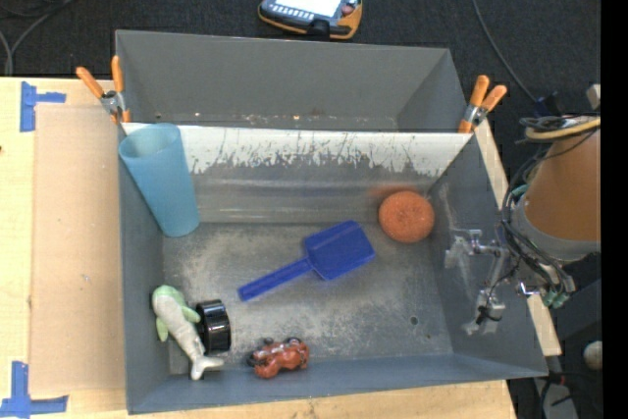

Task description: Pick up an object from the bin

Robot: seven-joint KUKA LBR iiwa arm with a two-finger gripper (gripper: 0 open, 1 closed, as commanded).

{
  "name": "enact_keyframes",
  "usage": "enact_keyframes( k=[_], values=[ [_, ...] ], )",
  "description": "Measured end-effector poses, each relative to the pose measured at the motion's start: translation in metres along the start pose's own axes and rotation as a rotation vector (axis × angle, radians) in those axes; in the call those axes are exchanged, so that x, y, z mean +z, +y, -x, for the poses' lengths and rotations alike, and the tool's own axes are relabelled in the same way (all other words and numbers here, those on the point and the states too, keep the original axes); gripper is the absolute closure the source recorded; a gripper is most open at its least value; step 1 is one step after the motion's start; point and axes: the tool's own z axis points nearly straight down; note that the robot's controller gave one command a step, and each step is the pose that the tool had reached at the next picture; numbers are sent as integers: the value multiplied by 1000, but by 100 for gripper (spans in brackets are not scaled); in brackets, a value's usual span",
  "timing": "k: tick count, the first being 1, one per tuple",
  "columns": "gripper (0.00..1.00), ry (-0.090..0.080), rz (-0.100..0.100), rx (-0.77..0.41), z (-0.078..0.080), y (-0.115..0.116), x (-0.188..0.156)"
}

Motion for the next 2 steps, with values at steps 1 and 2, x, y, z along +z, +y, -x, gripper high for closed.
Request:
enact_keyframes(
  k=[1, 2],
  values=[
    [0, 0, 0, 0, 0, 0, 0],
    [0, 7, 5, 39, -1, 40, 51]
  ],
)
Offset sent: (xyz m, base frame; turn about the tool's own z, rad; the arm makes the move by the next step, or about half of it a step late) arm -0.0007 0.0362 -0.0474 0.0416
